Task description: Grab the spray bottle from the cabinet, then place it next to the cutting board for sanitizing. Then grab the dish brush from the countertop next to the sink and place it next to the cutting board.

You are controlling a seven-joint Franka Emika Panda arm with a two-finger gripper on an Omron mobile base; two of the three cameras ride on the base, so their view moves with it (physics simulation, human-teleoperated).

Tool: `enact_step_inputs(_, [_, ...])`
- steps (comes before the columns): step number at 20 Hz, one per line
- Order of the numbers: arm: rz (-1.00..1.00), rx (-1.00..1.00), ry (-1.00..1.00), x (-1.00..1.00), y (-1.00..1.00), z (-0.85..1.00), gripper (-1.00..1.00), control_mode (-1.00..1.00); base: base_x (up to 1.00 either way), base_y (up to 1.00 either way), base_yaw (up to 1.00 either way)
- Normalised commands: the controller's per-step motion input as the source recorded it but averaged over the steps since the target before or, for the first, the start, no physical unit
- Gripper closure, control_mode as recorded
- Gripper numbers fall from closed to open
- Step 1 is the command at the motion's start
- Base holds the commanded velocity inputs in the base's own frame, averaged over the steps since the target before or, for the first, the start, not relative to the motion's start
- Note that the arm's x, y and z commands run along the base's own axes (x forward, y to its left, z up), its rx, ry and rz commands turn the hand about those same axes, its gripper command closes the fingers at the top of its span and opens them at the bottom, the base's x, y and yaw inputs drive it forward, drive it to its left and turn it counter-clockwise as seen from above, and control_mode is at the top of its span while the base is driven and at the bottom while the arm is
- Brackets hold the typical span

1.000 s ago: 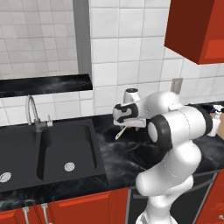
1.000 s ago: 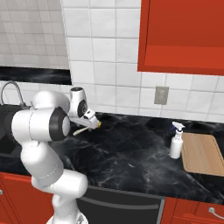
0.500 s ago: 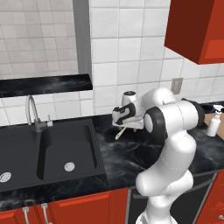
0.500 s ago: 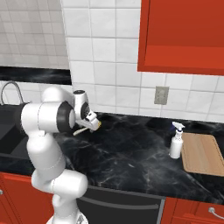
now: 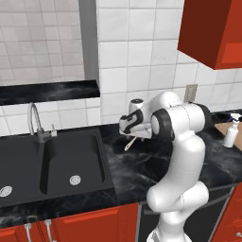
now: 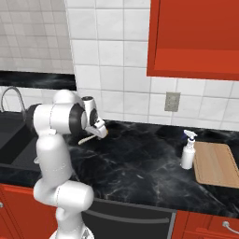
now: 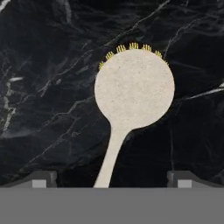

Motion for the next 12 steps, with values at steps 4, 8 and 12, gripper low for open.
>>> enact_step_inputs(4, [-0.03,0.00,0.00,0.28,0.01,-0.30,-1.00,-1.00,0.00,0.00,0.00])
enact_step_inputs(8, [-0.03,0.00,0.00,0.30,0.02,-0.31,-1.00,-1.00,0.00,0.00,0.00])
enact_step_inputs(12, [-0.03,0.00,0.00,0.29,0.09,-0.36,1.00,-1.00,0.00,0.00,0.00])
